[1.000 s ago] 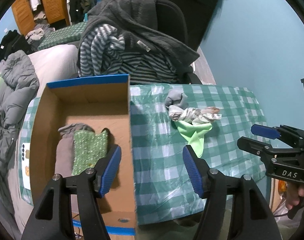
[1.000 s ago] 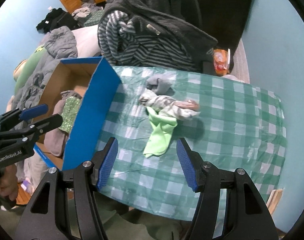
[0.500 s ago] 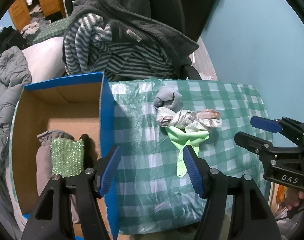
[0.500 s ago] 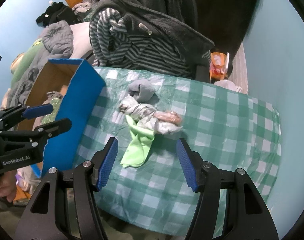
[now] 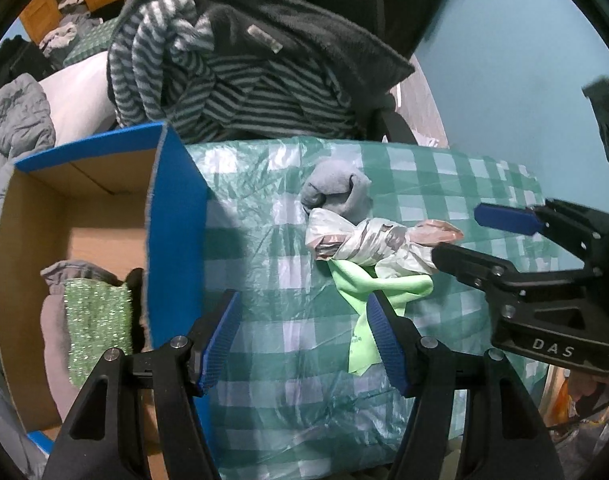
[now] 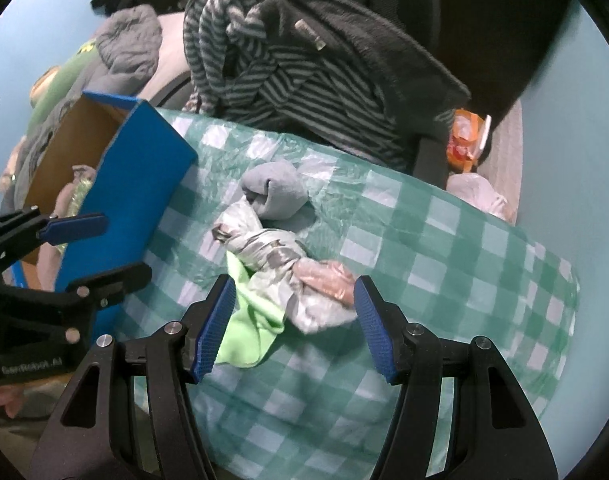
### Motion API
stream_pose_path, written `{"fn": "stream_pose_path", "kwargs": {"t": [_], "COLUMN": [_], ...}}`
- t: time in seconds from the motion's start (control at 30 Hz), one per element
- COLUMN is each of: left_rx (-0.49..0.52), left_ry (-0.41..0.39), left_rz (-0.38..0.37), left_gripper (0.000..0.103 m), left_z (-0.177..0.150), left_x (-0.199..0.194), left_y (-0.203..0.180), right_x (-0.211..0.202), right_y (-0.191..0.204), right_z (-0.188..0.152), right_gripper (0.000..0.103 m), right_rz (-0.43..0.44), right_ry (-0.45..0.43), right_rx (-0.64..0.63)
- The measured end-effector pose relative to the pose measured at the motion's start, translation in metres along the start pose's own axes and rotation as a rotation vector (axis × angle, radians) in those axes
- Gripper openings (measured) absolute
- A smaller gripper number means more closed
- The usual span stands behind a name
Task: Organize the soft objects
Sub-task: 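Grasp the white plastic bag bundle with the right tool and lift it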
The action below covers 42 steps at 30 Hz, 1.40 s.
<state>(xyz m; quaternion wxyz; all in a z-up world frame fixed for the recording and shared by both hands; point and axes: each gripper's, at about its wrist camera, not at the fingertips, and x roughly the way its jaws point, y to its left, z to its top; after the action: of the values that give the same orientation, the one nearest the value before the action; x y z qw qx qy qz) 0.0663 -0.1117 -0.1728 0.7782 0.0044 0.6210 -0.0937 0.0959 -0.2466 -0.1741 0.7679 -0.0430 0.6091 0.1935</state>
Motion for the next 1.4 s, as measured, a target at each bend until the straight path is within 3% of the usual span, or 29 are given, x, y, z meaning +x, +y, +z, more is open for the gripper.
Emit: {"fn": "stream_pose_path", "kwargs": {"t": [0.43, 0.77, 0.8, 0.9, 1.03, 1.4], "left_rx": [-0.031, -0.066, -0.065, -0.058, -0.043, 0.019], "left_ry": [0.057, 0.085, 0.087, 0.088, 0.092, 0.113], "left_rz": [0.026, 0.024, 0.023, 0.022, 0.019, -0.011], "left_gripper": [0.066, 0.066, 0.066, 0.066, 0.066, 0.067], "left_z": [0.004, 0.000, 0.000, -0.002, -0.005, -0.009], "left_x": [0.036, 0.047, 0.047, 0.046, 0.045, 0.051], "left_y": [-0.003, 0.002, 0.002, 0.001, -0.001, -0.017], "right_x": [0.050, 0.077, 0.079, 0.083, 0.077, 0.049], "right_y": [-0.007, -0.005, -0.004, -0.002, -0.006, -0.036], "right_z": [0.016, 0.007, 0.005, -0.003, -0.014, -0.055], "right_gripper": [0.062, 0.062, 0.060, 0.037, 0.032, 0.032], "right_rz": [0.061, 0.092, 0.095, 0.085, 0.091, 0.070], "right_ry": [0.092, 0.165, 0.174, 0.186, 0.177, 0.137], "right_rx": [-0.062, -0.113, -0.119, -0.129, -0.096, 0.134]}}
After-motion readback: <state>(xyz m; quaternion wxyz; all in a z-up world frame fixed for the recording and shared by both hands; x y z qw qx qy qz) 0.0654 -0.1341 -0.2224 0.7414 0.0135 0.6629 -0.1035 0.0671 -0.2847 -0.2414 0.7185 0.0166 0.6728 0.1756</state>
